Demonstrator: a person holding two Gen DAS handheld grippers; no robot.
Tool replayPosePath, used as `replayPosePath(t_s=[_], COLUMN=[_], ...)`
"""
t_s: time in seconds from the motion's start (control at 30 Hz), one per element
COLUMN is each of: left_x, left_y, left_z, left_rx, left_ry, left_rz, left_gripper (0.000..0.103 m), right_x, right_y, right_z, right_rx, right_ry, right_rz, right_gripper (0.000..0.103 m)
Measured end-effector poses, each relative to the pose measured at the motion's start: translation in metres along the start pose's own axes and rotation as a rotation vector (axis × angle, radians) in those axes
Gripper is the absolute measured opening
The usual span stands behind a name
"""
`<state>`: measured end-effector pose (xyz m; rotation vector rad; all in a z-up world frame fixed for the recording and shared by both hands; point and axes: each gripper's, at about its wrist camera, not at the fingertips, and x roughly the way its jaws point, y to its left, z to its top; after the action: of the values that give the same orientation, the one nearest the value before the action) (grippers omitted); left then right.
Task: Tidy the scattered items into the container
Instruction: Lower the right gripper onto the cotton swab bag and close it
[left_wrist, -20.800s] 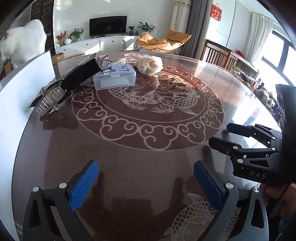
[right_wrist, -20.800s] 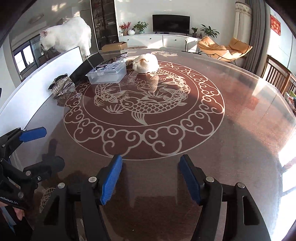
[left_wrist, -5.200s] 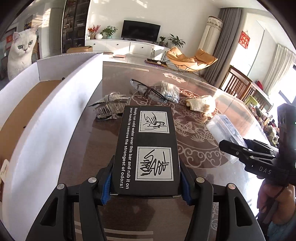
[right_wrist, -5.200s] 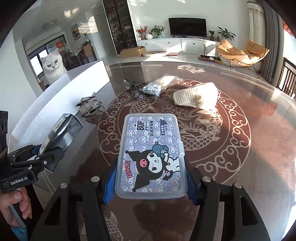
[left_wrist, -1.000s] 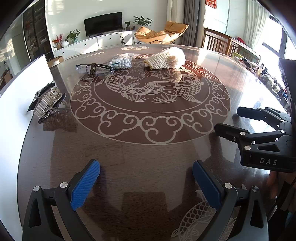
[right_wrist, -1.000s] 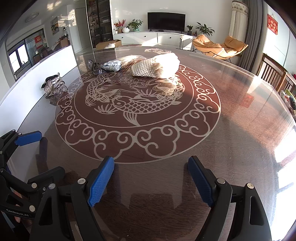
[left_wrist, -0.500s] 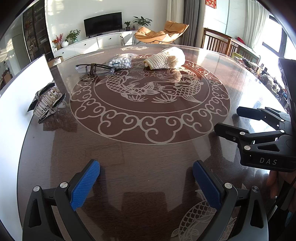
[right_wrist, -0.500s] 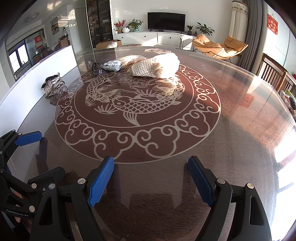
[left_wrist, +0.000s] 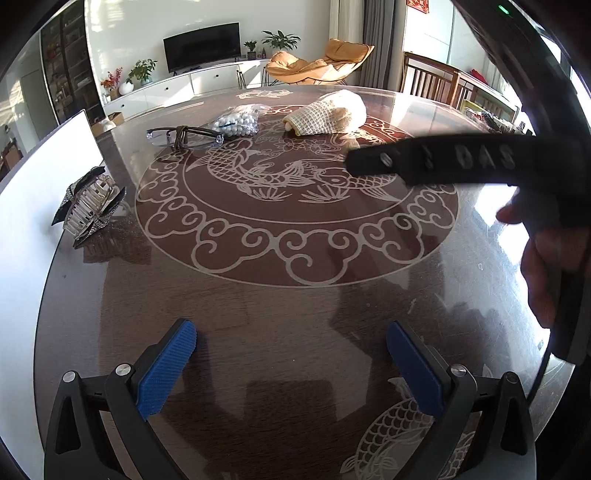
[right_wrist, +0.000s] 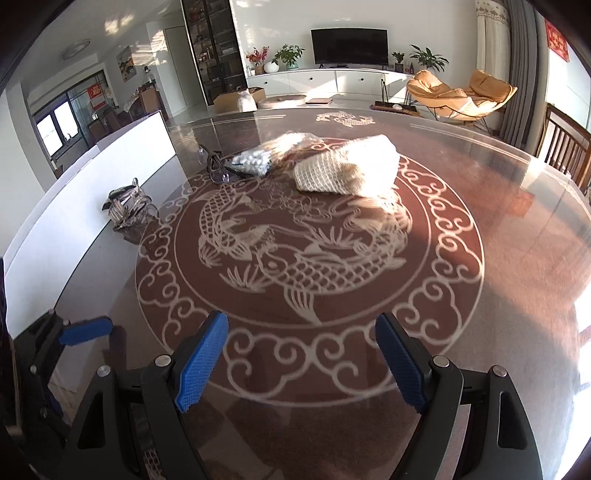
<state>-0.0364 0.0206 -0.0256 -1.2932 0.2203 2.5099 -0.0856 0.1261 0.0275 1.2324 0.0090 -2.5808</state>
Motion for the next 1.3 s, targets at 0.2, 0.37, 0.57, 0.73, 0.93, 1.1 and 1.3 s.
replayPosePath(t_s=[0.2, 0.37, 0.57, 0.73, 0.93, 1.1, 1.3], left_x=[0.0, -0.001, 0.001, 0.001, -0.002, -0.009, -0.012], left_y=[0.002, 0.008, 0.006, 0.006, 0.013, 0.027, 0.054], left_z=[0.0, 0.001, 0.002, 0.002, 0.001, -0.004, 0.004], left_rx=[-0.006, -0.031, -0.014, -0.015, -0.037, -0.096, -0.106], left_ry=[-0.004, -0.013, -0.003, -0.003, -0.019, -0.047, -0.029], left_rz=[-0.008, -0.034, -0.015, -0.016, -0.046, -0.106, 0.019], left_gripper=[0.103, 0.103, 0.103, 0.103, 0.103, 0.103, 0.103], right_x=[0.095, 0.159, 0.176, 0.155, 0.11, 0.036, -0.037], right_y=[0.023, 0.028, 0.032, 0.031, 0.038, 0.034, 0.01], right_z=[0.135, 0.169, 0.157, 0.141, 0.083, -0.007, -0.095], right_rx=[0.004, 0.057, -0.001, -0.078, -0.215, -0.283, -0.24], right_ry=[0.107, 0.253, 0.3, 0.251, 0.273, 0.252, 0.164], right_rz=[-0.012, -0.141, -0.141, -0.105, -0.015, 0.031, 0.006], right_gripper=[0.083, 0.083, 0.078, 0.04, 0.04, 0.04, 0.04])
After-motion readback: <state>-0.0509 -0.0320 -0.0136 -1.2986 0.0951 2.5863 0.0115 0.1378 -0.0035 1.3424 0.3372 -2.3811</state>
